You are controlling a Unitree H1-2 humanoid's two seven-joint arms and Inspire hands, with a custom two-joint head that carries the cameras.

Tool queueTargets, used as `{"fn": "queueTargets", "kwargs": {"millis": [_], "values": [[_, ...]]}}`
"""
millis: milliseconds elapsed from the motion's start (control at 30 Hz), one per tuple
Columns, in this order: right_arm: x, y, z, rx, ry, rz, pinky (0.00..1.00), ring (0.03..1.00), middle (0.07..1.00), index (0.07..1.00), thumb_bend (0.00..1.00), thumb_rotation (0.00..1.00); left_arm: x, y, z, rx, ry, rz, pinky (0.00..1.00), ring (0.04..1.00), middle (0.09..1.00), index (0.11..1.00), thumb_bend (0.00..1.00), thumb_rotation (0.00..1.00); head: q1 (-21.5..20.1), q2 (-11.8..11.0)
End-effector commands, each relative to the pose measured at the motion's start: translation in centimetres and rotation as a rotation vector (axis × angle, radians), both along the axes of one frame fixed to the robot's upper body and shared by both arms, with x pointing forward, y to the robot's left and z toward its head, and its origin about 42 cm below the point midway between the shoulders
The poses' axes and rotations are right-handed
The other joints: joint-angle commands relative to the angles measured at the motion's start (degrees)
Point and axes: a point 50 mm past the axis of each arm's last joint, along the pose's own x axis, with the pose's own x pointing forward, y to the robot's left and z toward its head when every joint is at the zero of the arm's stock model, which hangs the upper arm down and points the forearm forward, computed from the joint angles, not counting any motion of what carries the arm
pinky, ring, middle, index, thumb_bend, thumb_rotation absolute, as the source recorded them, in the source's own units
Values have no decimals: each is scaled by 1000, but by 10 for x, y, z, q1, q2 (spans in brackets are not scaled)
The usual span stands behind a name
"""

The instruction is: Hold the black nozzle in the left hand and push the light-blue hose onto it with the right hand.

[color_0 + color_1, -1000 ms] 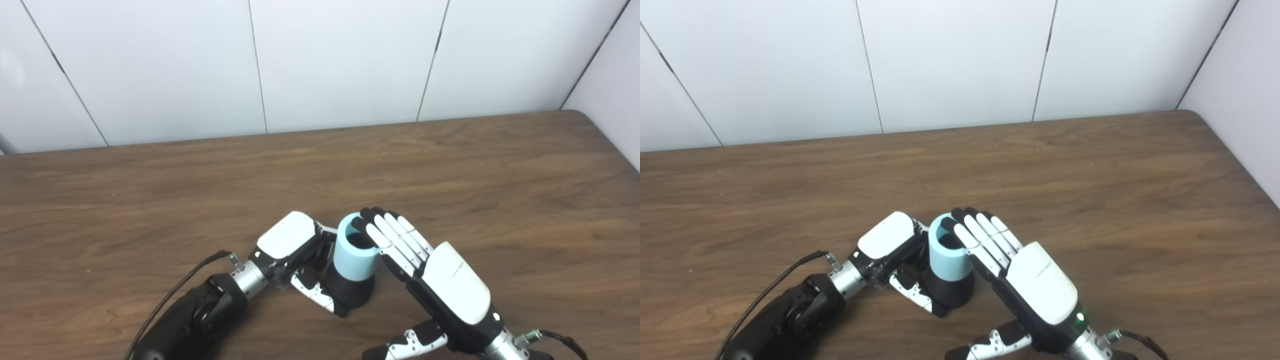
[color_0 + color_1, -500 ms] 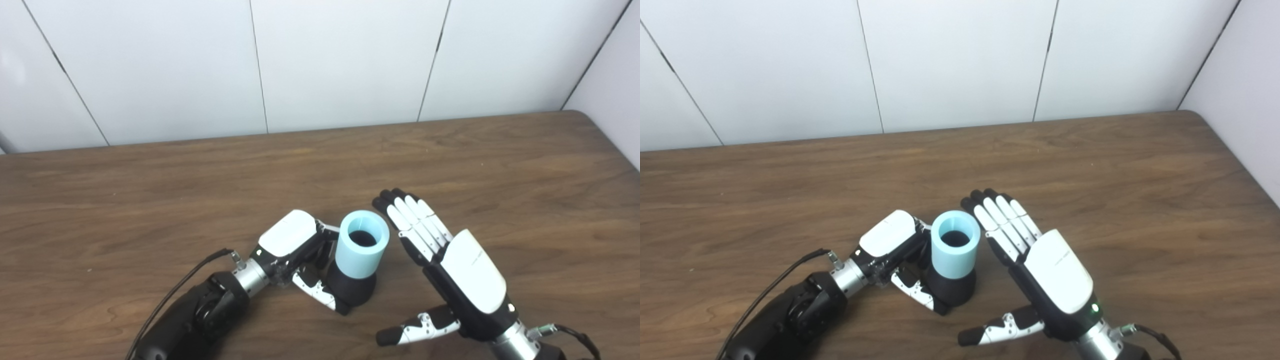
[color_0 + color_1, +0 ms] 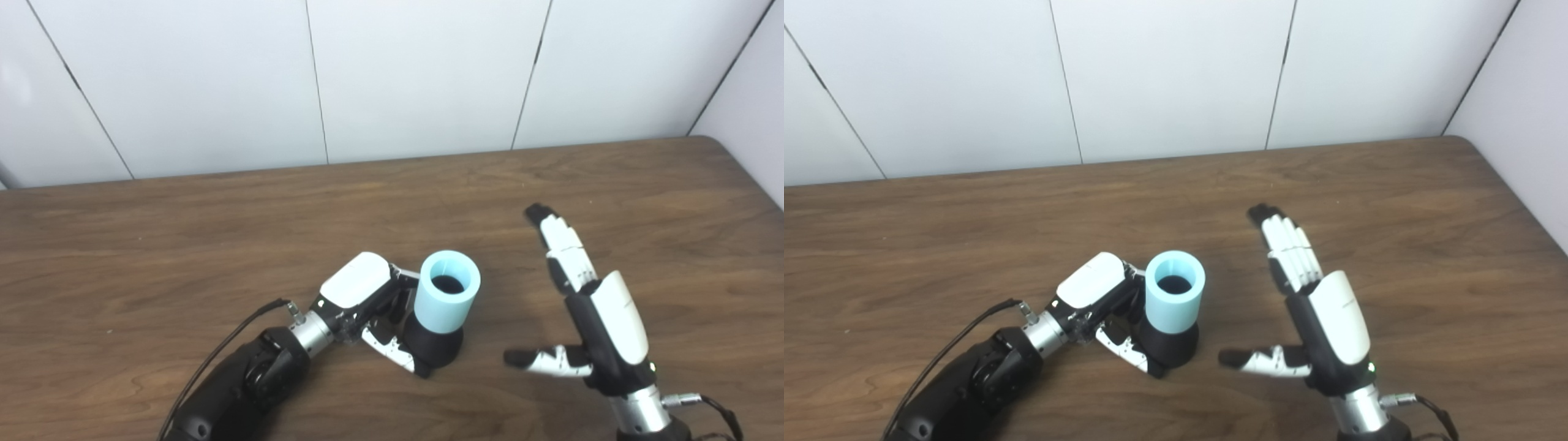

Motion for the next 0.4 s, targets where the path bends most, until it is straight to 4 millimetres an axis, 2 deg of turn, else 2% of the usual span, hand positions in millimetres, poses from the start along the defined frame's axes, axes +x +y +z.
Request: {"fn": "queueTargets", "kwargs": {"millis": [0, 33, 100, 133, 233, 367], "values": [[-2, -19, 3, 114, -3, -54, 640, 787, 834, 803, 255, 581, -45, 41, -88, 308, 259, 32, 155, 207, 471, 485, 524, 0, 0, 1], [-3, -24, 0, 142, 24, -71, 598, 748, 799, 764, 257, 412, -45, 41, -88, 313, 262, 31, 163, 219, 471, 486, 524, 0, 2, 2], [-5, -29, -7, 183, 65, -97, 591, 724, 762, 721, 278, 158, -45, 43, -88, 309, 272, 36, 168, 224, 472, 486, 524, 0, 1, 5], [-6, -30, -10, 196, 82, -108, 600, 725, 760, 717, 281, 147, -45, 43, -88, 303, 276, 40, 165, 220, 471, 485, 524, 0, 0, 5], [-6, -30, -14, 202, 103, -120, 648, 743, 765, 721, 285, 231, -45, 45, -86, 304, 279, 52, 170, 220, 471, 486, 525, 0, -2, 7], [-6, -30, -15, 211, 126, -138, 656, 752, 769, 726, 284, 292, -45, 44, -85, 330, 290, 67, 197, 258, 473, 491, 526, 0, -1, 9]]}}
